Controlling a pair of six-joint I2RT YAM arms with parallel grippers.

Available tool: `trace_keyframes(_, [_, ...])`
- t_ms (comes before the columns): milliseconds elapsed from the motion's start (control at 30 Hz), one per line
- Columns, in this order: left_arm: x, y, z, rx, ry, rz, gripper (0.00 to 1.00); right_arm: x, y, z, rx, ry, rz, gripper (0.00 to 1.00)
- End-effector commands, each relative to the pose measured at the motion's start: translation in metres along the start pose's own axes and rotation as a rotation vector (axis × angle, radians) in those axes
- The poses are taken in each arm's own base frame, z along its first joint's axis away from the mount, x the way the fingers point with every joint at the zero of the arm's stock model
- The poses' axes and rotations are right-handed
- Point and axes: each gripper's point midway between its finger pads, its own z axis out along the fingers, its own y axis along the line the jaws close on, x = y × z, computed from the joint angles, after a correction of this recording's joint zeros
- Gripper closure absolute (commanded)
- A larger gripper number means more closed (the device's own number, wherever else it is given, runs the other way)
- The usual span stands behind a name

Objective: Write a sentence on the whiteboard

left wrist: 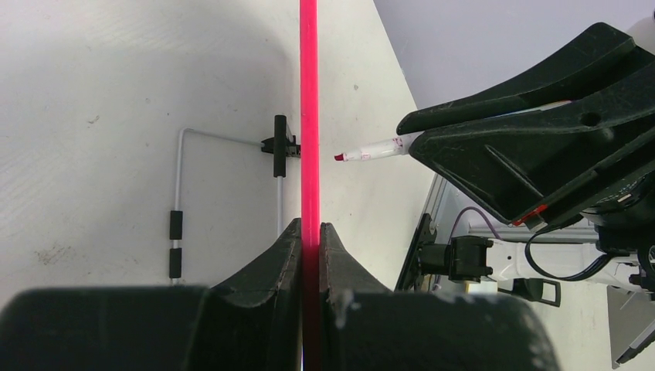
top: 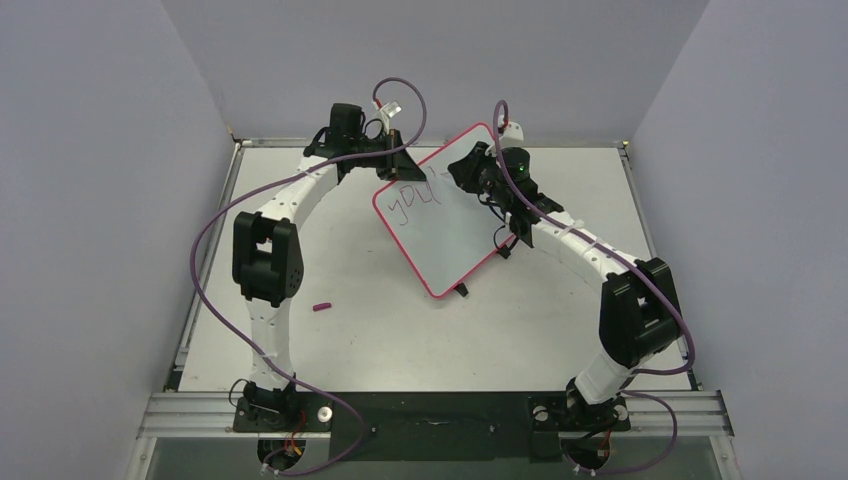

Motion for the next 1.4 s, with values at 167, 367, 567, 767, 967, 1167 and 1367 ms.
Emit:
trace_keyframes(167, [-0.022,-0.064,-0.025,0.106,-0.049,0.136,1.0,-0.032,0.017,0.001,-0.042,-0.074,-0.014,1.0])
trace_keyframes(367, [-0.022,-0.066,-0.025,0.11,-0.05,0.141,1.0,-0.032,0.015,0.011,-0.033,-0.072,-0.016,1.0])
trace_keyframes(567, [-0.022,-0.066,-0.026,0.11,-0.05,0.142,1.0,-0.02,0.008,0.017,-0.018,-0.046,-0.018,1.0])
trace_keyframes(767, [-0.023,-0.068,-0.026,0.113,-0.05,0.142,1.0,-0.007,-0.002,0.017,0.006,-0.019,-0.026,1.0])
trace_keyframes(967, [-0.023,-0.069,-0.026,0.115,-0.052,0.145,1.0,0.006,-0.012,0.012,0.03,0.002,-0.031,1.0])
trace_keyframes(1167, [-0.023,-0.071,-0.026,0.118,-0.051,0.144,1.0,0.023,-0.022,0.004,0.05,0.03,-0.029,1.0])
trace_keyframes(1367, [-0.023,-0.071,-0.025,0.119,-0.051,0.146,1.0,0.033,-0.027,-0.002,0.062,0.044,-0.023,1.0])
